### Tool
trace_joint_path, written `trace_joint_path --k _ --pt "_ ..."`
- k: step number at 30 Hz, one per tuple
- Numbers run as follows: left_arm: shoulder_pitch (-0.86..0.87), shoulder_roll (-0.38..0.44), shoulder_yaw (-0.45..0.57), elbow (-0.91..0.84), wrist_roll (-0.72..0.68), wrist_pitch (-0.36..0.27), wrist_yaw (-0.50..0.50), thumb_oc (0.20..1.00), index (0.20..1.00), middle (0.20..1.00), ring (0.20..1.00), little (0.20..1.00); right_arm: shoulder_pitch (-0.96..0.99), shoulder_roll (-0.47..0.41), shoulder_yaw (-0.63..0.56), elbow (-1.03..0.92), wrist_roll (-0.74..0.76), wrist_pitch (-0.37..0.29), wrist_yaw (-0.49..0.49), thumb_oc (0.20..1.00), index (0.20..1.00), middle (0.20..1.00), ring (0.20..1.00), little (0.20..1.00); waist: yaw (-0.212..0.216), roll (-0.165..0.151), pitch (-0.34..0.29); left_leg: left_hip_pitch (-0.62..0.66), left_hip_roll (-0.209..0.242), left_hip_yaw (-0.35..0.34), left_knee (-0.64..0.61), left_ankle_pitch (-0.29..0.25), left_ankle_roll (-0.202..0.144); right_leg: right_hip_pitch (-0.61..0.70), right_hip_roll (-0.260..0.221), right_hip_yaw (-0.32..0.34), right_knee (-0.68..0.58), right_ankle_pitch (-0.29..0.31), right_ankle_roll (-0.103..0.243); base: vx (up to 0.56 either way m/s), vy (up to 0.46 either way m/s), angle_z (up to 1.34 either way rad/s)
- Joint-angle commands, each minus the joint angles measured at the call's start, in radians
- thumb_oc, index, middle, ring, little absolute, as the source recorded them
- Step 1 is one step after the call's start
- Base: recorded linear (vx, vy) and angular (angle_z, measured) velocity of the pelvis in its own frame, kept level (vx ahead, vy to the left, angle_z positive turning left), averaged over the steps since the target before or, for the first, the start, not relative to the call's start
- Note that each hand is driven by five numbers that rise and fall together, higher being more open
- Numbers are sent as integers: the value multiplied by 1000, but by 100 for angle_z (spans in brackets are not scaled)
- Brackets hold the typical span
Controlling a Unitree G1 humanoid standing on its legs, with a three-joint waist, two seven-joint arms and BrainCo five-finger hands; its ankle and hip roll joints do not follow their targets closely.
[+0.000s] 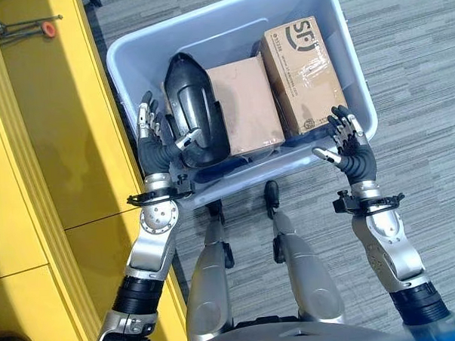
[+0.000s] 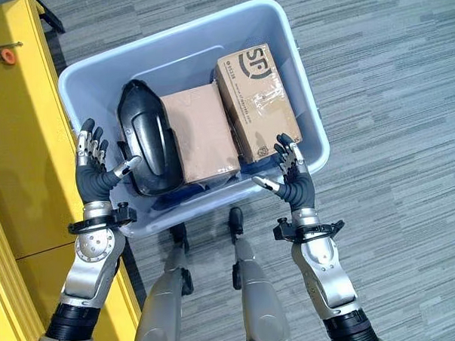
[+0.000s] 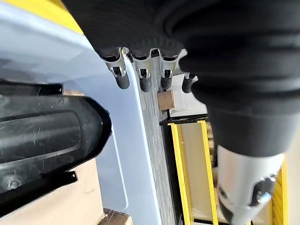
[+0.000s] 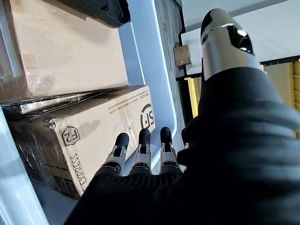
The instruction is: Move parts from the plastic box to the shelf.
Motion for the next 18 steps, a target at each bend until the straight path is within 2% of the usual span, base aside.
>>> trace_joint_path --k 1,8,12,18 --pt "-43 50 15 50 12 -42 51 1000 1000 1000 1000 1000 -23 12 -3 -50 -27 -45 -21 1000 1000 1000 1000 1000 -12 -58 -35 57 13 -111 5 -75 -41 38 -66 -38 5 -77 101 0 0 0" --pt "-126 32 37 133 8 -37 123 1000 1000 1000 1000 1000 -46 16 14 -43 -27 -46 -41 1000 1000 1000 1000 1000 -17 -69 -21 43 16 -106 5 -71 -41 21 -63 -38 5 -70 100 0 0 0" --pt "-207 55 60 190 53 -27 184 1000 1000 1000 1000 1000 -65 15 22 -37 -15 -55 -45 1000 1000 1000 1000 1000 -26 -75 -12 35 16 -102 5 -70 -42 11 -60 -39 5 -68 100 0 0 0" --pt "-299 90 62 264 83 -15 222 1000 1000 1000 1000 1000 -79 10 31 -31 1 -60 -37 1000 1000 1000 1000 1000 -40 -86 -3 18 16 -99 5 -67 -43 -8 -58 -37 5 -63 100 -3 9 -2"
